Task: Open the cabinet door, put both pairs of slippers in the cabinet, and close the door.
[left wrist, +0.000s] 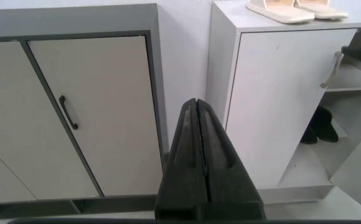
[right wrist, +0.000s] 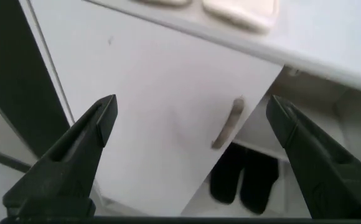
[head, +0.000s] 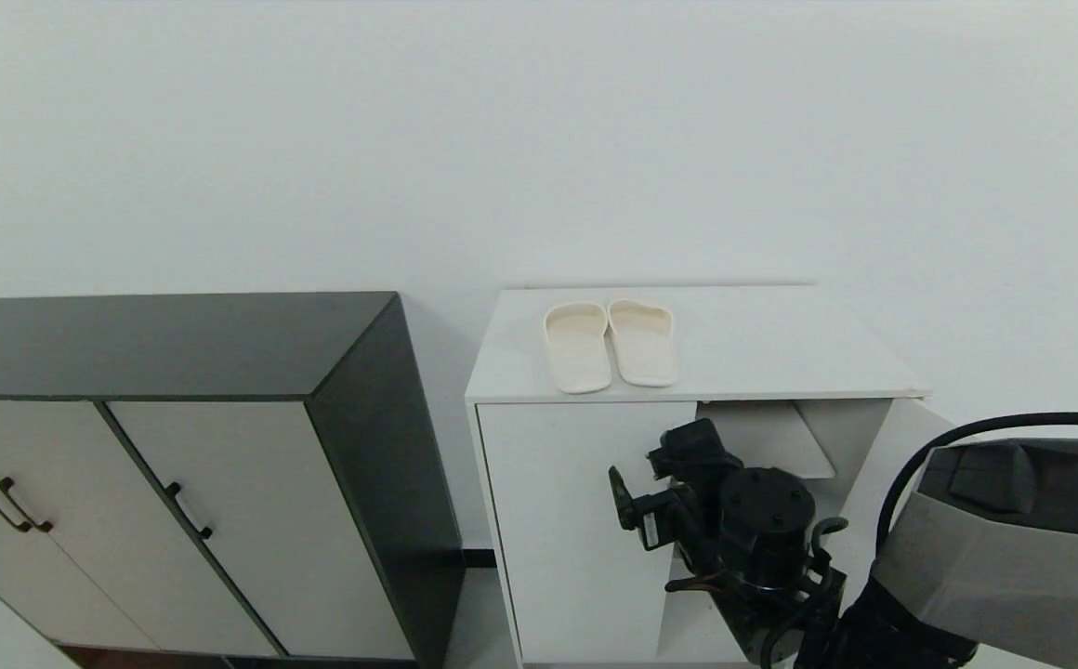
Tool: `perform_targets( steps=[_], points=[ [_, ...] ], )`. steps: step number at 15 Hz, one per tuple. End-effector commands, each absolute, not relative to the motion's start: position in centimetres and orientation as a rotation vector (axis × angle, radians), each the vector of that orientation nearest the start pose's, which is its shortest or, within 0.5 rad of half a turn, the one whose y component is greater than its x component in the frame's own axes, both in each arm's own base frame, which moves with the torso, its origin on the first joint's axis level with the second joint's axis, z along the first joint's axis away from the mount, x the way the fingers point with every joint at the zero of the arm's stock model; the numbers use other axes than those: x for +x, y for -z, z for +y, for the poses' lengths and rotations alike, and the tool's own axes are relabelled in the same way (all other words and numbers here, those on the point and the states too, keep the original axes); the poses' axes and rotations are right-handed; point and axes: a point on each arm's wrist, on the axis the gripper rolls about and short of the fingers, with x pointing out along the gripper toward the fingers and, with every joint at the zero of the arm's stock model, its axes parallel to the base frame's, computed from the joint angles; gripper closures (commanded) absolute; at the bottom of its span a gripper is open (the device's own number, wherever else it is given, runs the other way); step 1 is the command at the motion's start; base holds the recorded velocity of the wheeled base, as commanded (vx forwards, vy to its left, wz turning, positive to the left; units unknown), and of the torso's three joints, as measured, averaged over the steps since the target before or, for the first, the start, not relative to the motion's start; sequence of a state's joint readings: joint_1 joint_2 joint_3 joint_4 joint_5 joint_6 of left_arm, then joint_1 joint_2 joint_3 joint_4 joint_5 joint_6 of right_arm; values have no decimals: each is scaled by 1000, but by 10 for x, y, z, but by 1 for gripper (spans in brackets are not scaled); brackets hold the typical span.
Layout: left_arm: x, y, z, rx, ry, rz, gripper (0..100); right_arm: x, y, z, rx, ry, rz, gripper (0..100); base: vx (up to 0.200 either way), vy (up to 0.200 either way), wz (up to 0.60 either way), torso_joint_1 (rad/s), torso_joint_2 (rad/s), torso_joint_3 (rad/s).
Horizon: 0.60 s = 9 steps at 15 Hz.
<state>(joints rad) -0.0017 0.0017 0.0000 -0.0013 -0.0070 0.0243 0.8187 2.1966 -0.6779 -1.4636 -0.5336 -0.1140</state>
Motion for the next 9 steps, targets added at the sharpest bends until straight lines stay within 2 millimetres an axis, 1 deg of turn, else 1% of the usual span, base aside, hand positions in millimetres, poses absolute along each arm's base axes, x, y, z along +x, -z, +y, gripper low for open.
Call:
perform_targets(
  steps=[1, 2, 4, 6, 8, 9],
  points=[
    [-23, -76, 0, 25, 9, 0, 100, 252, -81, 258, -173, -299, 1, 0, 0, 0, 0, 46, -95, -46],
    [-23, -76, 0, 25, 11, 0, 100, 257, -94, 262, -170, -296, 12, 0, 0, 0, 0, 0, 0, 0],
    [-23, -76, 0, 26, 11, 0, 100, 265, -132, 268, -110, -290, 78, 0, 0, 0, 0, 0, 0, 0],
    [-23, -76, 0, 26, 11, 0, 100, 262, -171, 279, -36, -298, 140, 0, 0, 0, 0, 0, 0, 0],
    [-23, -76, 0, 25, 11, 0, 100, 267, -188, 285, 0, -235, 147, 0, 0, 0, 0, 0, 0, 0],
    [-23, -76, 0, 25, 11, 0, 100, 268, -191, 286, -2, -216, 147, 0, 0, 0, 0, 0, 0, 0]
  ],
)
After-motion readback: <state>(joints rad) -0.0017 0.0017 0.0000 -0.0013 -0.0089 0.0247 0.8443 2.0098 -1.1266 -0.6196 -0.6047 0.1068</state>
